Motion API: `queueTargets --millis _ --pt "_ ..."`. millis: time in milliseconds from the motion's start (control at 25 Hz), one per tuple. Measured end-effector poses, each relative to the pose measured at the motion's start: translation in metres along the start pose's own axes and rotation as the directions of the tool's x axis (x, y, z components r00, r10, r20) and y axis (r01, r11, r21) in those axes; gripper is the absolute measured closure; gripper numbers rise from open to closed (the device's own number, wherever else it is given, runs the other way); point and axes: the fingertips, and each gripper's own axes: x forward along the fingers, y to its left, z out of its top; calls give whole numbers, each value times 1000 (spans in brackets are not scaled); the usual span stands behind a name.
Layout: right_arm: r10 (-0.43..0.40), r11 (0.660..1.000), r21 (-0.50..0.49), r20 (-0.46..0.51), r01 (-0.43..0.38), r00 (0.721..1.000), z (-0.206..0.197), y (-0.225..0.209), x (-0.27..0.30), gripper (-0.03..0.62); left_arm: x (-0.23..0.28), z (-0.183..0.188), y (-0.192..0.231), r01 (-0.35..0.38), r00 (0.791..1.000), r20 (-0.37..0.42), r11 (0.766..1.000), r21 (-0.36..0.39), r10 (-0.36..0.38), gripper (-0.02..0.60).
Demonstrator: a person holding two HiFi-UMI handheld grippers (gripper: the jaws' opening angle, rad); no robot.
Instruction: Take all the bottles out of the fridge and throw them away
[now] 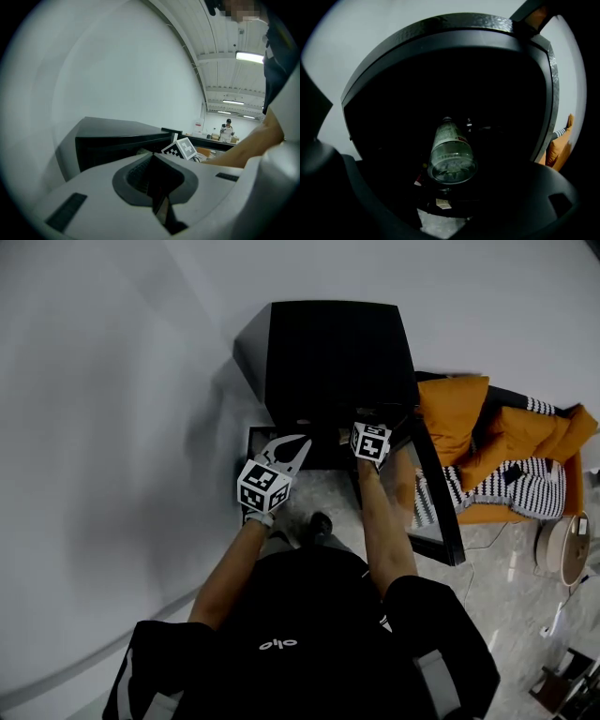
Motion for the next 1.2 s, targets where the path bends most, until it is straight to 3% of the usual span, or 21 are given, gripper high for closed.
queueTargets --millis 320,560,600,1200 --pt "45 999 -19 -8 -46 999 -3 6 5 221 -3 -10 -2 -28 1000 -9 1000 -9 28 575" --pt "9 998 -58 -27 -11 1000 0 4 17 224 -10 -14 4 -58 998 -6 998 -22 58 575" --pt "5 998 -63 -27 -7 1000 1 3 15 251 -11 -13 6 -64 998 -4 998 -23 64 575" --pt "42 994 -100 -27 -44 999 -20 35 -57 260 -61 -16 2 -88 995 44 995 -38 89 575"
